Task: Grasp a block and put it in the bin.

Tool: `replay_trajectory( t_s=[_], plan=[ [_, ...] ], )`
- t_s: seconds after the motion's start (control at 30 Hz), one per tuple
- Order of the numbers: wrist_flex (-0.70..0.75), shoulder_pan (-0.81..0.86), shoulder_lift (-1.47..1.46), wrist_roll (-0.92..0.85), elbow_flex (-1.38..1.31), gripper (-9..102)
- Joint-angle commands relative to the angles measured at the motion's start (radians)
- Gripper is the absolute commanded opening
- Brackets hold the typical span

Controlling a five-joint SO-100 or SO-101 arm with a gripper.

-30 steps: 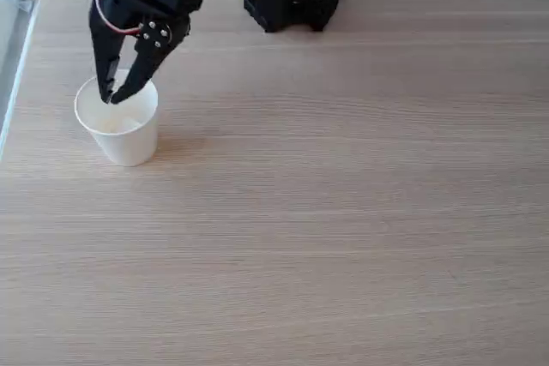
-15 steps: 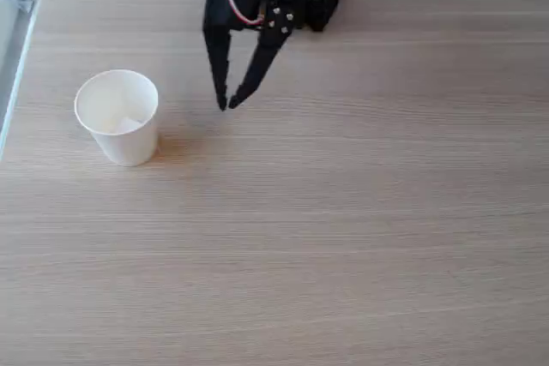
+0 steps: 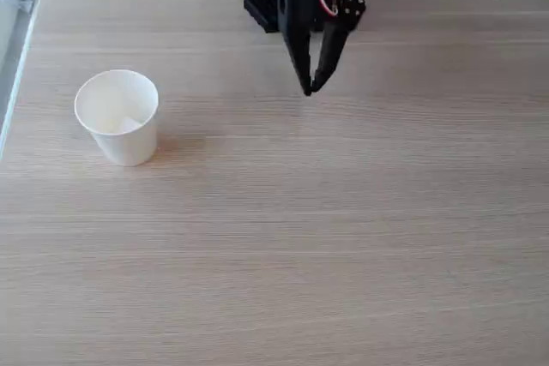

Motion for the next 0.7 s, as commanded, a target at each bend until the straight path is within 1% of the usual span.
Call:
replay_trajectory(
  t_s=[0.0,0.2,0.33,0.5,0.67],
  plan=[
    [0.040,-0.018,0.100,-0.032,0.078,0],
    [0.097,-0.040,0.261,-0.054,0.241,0],
    [0.147,-0.055,0.311,-0.043,0.299,0],
    [0.206,-0.063,0.376,-0.012,0.368,0],
    [0.307,-0.087,0.423,0.061,0.376,0]
  ],
)
